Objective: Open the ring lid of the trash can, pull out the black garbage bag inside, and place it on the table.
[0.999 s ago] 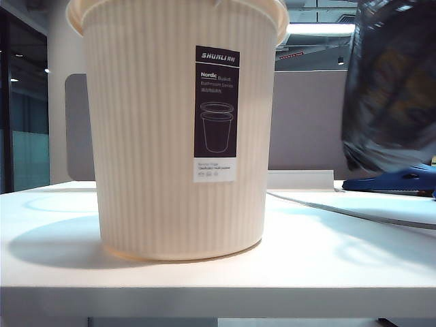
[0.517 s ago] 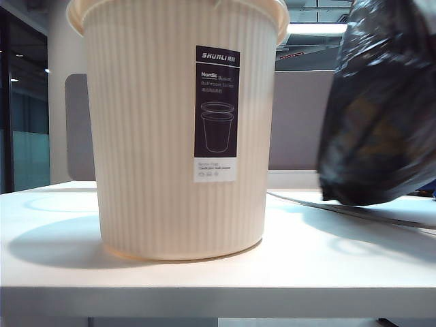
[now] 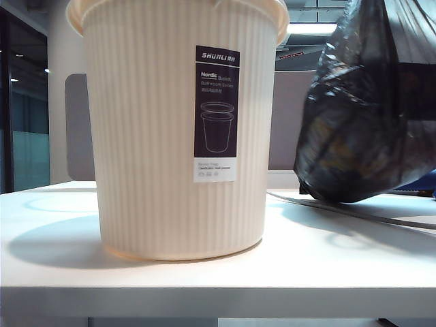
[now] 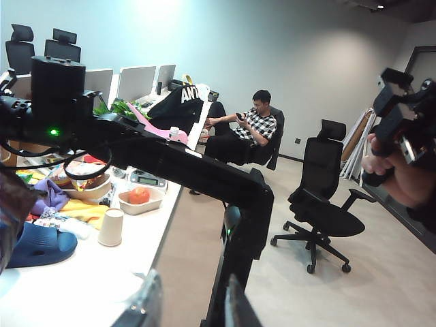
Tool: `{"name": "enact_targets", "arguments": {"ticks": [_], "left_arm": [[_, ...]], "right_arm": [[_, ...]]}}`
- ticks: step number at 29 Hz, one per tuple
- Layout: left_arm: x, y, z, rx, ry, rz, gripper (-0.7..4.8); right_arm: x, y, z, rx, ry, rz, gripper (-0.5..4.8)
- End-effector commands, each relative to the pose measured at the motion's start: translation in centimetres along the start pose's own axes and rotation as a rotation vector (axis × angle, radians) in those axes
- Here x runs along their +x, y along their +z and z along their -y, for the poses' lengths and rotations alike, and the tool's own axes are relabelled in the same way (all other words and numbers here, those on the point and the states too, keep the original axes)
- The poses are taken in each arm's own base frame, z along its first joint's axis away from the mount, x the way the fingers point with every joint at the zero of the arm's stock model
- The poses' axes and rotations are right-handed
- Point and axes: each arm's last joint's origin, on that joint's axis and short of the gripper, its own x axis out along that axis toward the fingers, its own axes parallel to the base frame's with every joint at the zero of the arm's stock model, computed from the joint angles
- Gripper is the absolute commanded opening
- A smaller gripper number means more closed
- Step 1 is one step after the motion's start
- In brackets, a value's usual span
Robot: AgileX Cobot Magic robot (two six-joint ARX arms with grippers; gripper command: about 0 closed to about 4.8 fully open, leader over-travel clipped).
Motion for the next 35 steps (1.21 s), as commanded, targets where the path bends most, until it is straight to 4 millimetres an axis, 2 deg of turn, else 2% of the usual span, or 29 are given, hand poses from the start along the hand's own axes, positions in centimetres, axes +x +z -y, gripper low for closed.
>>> {"name": "enact_targets", "arguments": {"ticks": [1, 10, 18, 25, 35], "left_arm": [[-0.1, 0.0, 0.2, 0.011, 0.003, -0.001, 1.21], [-0.1, -0.1, 0.2, 0.002, 0.005, -0.006, 1.21], [-0.2, -0.4, 0.2, -0.006, 0.015, -0.021, 1.21], [-0.5, -0.6, 0.6, -0.004, 0.04, -0.024, 1.21], [-1.0, -1.3, 1.2, -0.007, 0.059, -0.022, 1.21]], "right_arm": [[0.2, -0.2, -0.1, 0.008, -0.016, 0.017, -0.02], [1.2, -2.1, -1.3, 0.005, 0.008, -0.023, -0.02], [1.4, -2.6, -1.6, 0.004, 0.011, -0.045, -0.02], [1.4, -2.9, -1.3, 0.088, -0.104, -0.103, -0.02], [1.8, -4.7, -2.1, 0.105, -0.054, -0.159, -0.02]]}}
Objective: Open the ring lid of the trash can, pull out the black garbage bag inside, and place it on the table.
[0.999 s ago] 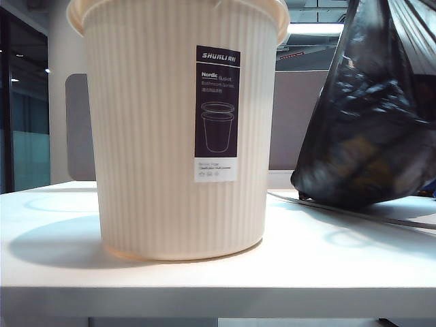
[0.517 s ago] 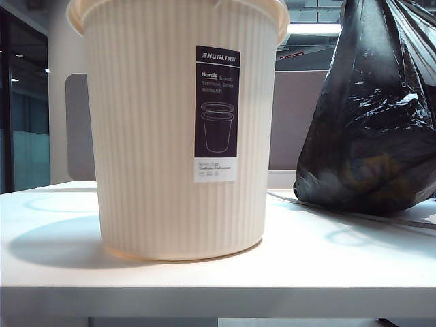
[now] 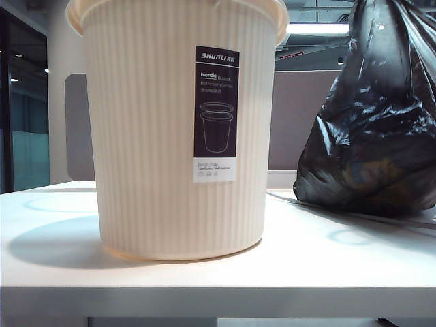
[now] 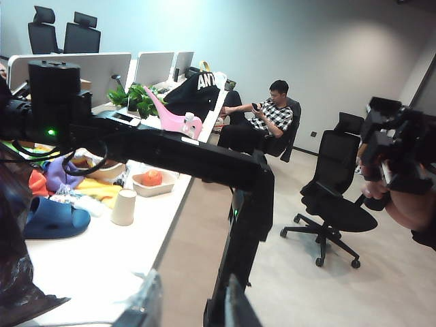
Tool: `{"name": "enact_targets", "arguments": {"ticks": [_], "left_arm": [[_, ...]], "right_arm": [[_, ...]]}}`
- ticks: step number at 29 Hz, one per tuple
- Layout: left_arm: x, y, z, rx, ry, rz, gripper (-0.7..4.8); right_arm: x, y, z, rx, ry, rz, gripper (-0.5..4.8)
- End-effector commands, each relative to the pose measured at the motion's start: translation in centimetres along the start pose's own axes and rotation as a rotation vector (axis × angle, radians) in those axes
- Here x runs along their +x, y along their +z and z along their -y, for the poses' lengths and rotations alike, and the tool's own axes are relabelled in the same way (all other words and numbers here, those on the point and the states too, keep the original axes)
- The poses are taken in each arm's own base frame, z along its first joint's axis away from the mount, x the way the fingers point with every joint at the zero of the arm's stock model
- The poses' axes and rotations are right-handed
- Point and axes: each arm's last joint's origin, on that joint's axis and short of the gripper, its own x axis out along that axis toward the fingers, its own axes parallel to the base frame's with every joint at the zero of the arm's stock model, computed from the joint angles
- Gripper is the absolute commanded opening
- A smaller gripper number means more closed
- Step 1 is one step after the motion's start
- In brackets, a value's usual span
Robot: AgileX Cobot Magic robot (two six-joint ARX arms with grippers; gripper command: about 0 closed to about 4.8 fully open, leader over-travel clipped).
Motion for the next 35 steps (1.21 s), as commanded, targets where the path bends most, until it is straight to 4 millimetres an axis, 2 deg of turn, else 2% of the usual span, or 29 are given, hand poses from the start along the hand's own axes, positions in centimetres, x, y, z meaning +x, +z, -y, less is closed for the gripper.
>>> {"name": "enact_targets", "arguments": {"ticks": [1, 14, 17, 21, 25, 28, 31, 35], "left_arm": [[-0.3, -0.2, 0.4, 0.018, 0.001, 0.008, 1.21], [-0.8, -0.3, 1.2, 0.028, 0.019, 0.025, 1.2], [-0.9, -0.3, 1.3, 0.029, 0.021, 0.027, 1.2], [-0.9, -0.3, 1.4, 0.023, 0.022, 0.024, 1.2], [-1.1, -0.4, 1.6, 0.024, 0.022, 0.025, 1.2], [-1.2, -0.4, 1.7, 0.028, 0.022, 0.028, 1.2], [-1.3, -0.4, 2.0, 0.032, 0.021, 0.03, 1.2], [-1.5, -0.4, 2.2, 0.034, 0.034, 0.037, 1.2]], "right_arm": [[0.0, -0.5, -0.3, 0.003, 0.013, -0.015, -0.02], [0.1, -1.2, -0.6, -0.006, 0.026, -0.058, 0.01], [0.1, -1.4, -0.7, -0.009, 0.034, -0.076, 0.61], [0.1, -1.5, -0.7, -0.012, 0.039, -0.094, 0.69], [0.0, -1.6, -0.7, -0.015, 0.044, -0.105, 1.91], [-0.2, -1.6, -0.7, -0.017, 0.048, -0.114, 2.4], [-0.4, -1.6, -0.6, -0.018, 0.051, -0.121, 2.81], [-0.9, -1.4, -0.5, -0.017, 0.055, -0.121, 2.9]]}}
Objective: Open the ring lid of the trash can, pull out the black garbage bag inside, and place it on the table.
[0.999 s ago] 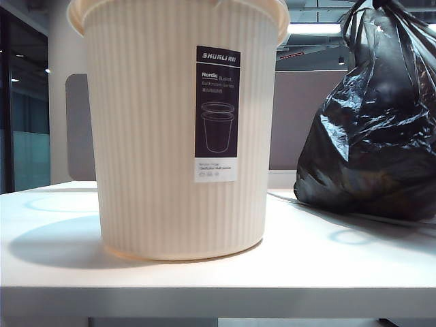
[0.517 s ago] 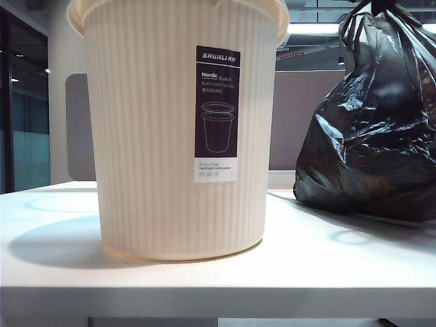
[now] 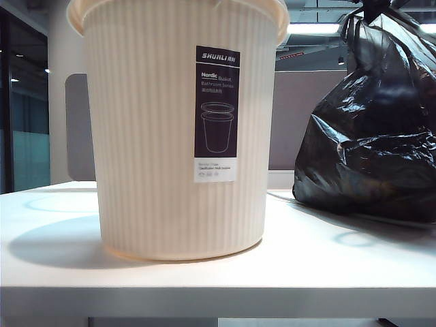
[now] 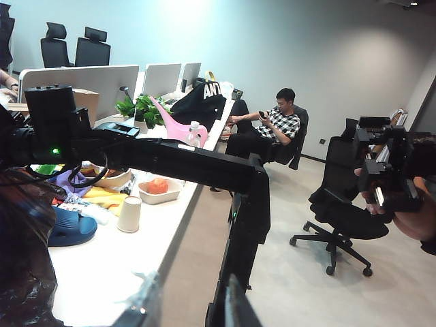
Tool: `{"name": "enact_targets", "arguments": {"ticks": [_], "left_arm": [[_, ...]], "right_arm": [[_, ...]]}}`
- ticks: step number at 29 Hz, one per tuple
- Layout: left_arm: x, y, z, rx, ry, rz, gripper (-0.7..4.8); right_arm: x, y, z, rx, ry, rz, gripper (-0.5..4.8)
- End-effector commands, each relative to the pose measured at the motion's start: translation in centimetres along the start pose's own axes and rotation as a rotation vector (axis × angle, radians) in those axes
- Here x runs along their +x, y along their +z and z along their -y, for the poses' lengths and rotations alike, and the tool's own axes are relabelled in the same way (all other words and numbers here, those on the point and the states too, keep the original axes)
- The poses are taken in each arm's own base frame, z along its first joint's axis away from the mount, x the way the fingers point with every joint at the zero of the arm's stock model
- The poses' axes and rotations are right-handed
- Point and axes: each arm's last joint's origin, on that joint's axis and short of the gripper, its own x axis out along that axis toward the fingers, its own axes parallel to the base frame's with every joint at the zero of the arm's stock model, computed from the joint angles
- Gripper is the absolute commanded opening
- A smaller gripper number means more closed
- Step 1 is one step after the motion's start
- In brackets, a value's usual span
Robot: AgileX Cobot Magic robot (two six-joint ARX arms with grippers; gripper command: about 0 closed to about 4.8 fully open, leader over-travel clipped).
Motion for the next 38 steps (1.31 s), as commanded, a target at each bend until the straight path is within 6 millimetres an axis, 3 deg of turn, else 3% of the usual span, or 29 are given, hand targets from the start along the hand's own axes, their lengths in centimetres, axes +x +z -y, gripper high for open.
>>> {"name": "enact_targets", "arguments": {"ticks": [1, 3, 22, 32, 38], "left_arm": [[-0.2, 0.1, 0.3, 0.009, 0.009, 0.009, 1.2], [-0.3, 0.0, 0.5, 0.012, 0.008, 0.012, 1.2], [-1.7, -0.1, 2.6, 0.043, -0.005, 0.035, 1.2], [-3.0, -0.4, 4.6, 0.08, -0.011, 0.055, 1.2], [-3.6, -0.9, 5.3, 0.119, 0.006, 0.047, 1.2]], "right_arm": [[-1.0, 0.6, 0.4, 0.011, -0.008, 0.021, 2.95], [-1.5, 0.8, 0.6, 0.021, -0.011, 0.028, 3.16], [-8.1, -0.2, 1.3, 0.047, 0.11, -0.176, 3.16], [-14.6, 0.9, 3.0, 0.14, 0.091, -0.069, 3.15], [-19.9, 1.4, 4.0, 0.19, 0.151, 0.08, 3.05]]}}
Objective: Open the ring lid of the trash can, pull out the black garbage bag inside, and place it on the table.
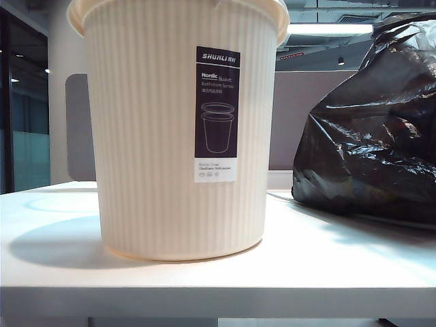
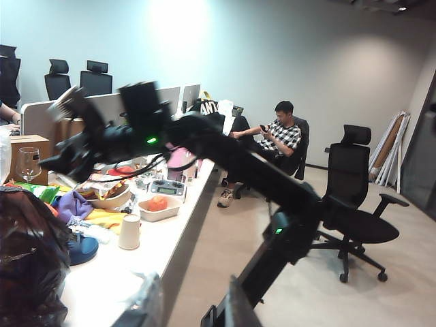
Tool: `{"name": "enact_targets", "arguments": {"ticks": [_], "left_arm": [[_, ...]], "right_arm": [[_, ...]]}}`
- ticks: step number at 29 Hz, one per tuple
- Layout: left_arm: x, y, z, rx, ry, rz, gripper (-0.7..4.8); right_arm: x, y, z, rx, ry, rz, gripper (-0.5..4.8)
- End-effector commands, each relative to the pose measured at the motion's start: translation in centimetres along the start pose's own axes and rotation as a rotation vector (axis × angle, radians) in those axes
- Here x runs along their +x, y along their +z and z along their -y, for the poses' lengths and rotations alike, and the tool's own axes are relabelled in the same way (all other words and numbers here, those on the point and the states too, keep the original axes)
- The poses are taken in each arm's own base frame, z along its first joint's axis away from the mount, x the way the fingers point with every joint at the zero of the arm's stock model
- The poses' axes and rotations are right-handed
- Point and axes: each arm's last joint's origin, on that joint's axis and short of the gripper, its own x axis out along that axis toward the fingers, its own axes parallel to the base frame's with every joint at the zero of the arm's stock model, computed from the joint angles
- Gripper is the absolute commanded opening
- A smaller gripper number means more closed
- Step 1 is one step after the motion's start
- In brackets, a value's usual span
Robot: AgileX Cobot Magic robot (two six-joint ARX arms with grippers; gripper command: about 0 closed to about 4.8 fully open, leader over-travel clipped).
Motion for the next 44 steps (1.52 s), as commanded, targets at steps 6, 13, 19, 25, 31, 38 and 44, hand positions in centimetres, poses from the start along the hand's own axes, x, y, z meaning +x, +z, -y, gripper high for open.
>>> {"name": "enact_targets", "arguments": {"ticks": [6, 13, 19, 25, 31, 38, 44], "left_arm": [[-0.8, -0.6, 0.9, 0.046, 0.07, -0.001, 1.2], [-1.4, -1.5, 1.2, 0.036, 0.123, 0.006, 1.2], [-1.4, -3.4, 0.5, -0.003, 0.152, -0.019, 1.2], [-0.9, -4.8, -0.9, -0.046, 0.209, -0.045, 1.2], [-0.5, -6.0, -2.0, -0.06, 0.24, -0.075, 1.2], [0.1, -7.7, -3.7, -0.064, 0.291, -0.097, 1.2], [0.6, -8.8, -5.1, -0.039, 0.317, -0.089, 1.2]], "right_arm": [[-7.4, 0.4, 0.0, 0.035, 0.167, 0.228, 3.05], [-11.1, -1.3, -0.4, 0.064, 0.248, 0.302, 3.05], [-13.0, -4.7, -1.1, 0.104, 0.265, 0.304, 2.98], [-14.0, -7.9, -1.8, 0.145, 0.291, 0.323, 2.64], [-14.6, -10.9, -2.7, 0.185, 0.338, 0.32, 2.64], [-14.0, -14.3, -3.6, 0.202, 0.367, 0.288, 2.64], [-13.0, -16.5, -4.4, 0.207, 0.436, 0.288, 2.64]]}}
